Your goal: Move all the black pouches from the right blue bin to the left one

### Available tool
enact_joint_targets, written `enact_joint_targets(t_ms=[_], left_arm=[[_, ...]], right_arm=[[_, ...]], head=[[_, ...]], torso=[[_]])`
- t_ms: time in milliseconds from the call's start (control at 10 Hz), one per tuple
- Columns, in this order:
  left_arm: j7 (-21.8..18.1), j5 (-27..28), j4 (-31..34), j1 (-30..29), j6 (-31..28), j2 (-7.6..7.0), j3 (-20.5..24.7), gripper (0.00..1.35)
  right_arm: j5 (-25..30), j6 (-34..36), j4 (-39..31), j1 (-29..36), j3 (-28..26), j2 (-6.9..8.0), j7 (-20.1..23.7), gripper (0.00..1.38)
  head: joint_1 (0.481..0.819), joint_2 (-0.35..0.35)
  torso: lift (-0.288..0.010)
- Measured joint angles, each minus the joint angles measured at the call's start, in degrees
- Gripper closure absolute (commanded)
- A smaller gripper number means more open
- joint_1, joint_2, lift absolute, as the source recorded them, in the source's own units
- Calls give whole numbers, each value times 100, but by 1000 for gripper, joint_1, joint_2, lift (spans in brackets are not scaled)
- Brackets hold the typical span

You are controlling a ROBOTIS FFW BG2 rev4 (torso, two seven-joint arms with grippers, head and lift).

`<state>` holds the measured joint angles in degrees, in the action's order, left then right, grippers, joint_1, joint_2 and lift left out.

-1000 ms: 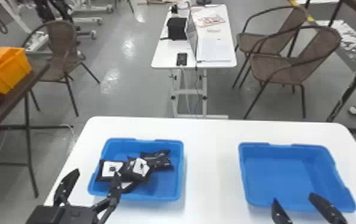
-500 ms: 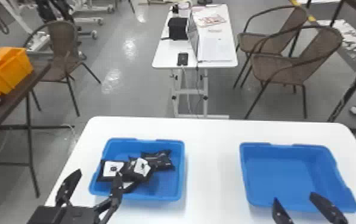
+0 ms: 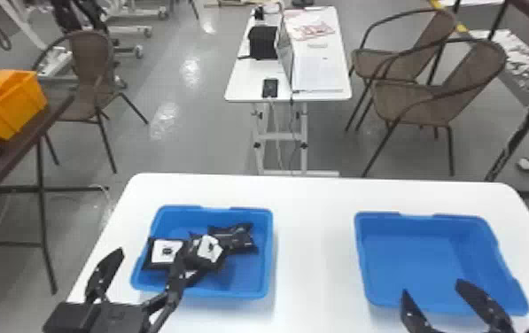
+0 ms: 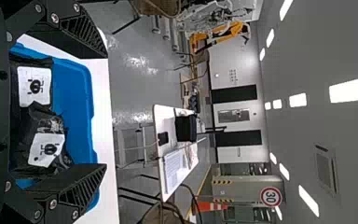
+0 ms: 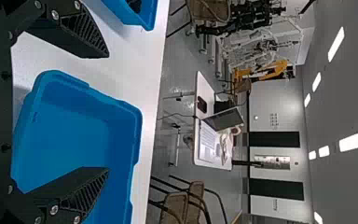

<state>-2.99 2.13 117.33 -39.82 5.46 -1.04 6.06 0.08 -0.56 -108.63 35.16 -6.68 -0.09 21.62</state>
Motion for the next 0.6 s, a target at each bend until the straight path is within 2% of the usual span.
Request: enact_joint_targets(t_ms=[600], left_arm=[[0,-2,-1,1,11,16,9,206]], right_arm=[[-8,3,17,-1,0,0,0,160]], head=[[695,90]], torso=[[10]])
